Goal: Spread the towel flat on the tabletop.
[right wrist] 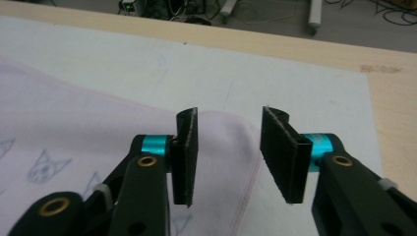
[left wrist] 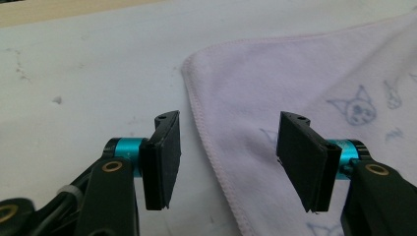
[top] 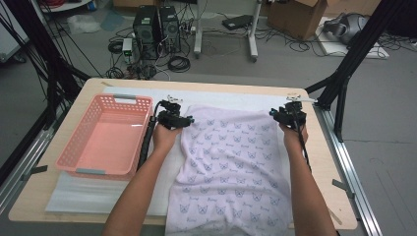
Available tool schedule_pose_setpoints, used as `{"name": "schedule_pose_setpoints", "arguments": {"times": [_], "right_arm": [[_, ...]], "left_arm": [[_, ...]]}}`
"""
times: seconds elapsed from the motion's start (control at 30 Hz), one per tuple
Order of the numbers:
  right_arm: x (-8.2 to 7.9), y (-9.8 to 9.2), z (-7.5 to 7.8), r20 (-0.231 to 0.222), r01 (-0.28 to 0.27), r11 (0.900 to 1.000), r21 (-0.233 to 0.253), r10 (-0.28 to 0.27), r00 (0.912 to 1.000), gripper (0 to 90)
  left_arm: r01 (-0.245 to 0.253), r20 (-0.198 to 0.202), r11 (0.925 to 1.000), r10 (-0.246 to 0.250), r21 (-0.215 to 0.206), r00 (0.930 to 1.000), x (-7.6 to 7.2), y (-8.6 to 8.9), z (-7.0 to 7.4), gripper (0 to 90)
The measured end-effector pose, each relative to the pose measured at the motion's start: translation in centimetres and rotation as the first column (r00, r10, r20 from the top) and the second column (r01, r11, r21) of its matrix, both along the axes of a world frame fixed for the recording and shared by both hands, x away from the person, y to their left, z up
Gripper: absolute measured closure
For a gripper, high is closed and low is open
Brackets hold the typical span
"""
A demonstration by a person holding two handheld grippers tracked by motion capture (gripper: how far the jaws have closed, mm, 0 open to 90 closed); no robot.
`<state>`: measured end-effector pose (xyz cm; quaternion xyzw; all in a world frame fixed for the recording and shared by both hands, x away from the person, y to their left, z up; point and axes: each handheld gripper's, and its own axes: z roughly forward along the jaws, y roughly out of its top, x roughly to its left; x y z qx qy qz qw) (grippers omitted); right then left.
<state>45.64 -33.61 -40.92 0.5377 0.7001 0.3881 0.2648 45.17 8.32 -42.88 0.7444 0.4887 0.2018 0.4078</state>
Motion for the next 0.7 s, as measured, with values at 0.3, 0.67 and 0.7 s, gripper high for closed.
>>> {"name": "schedule_pose_setpoints", "arguments": {"times": [0.3, 0.67, 0.7], "right_arm": [[-3.6, -1.7, 1.0, -0.025, -0.074, 0.997, 0.008, 0.074, 0.9969, 52.6], [-7.0, -2.3, 0.5, -0.065, -0.107, 0.993, 0.04, 0.11, 0.9918, 51.1], [-7.2, -2.2, 0.5, -0.069, -0.115, 0.993, 0.038, 0.117, 0.9907, 51.3]], "left_arm": [[0.01, -0.073, 0.9997, -0.008, 0.023, 0.9973, -1.8, 0.1, -1.4, 42.4], [-0.09, 0.01, 0.9959, 0.09, 0.001, 0.9959, -2.1, 1.4, -1.3, 87.7], [-0.105, 0.013, 0.9944, 0.105, -0.005, 0.9944, -2.0, 1.7, -1.2, 87.6]]}}
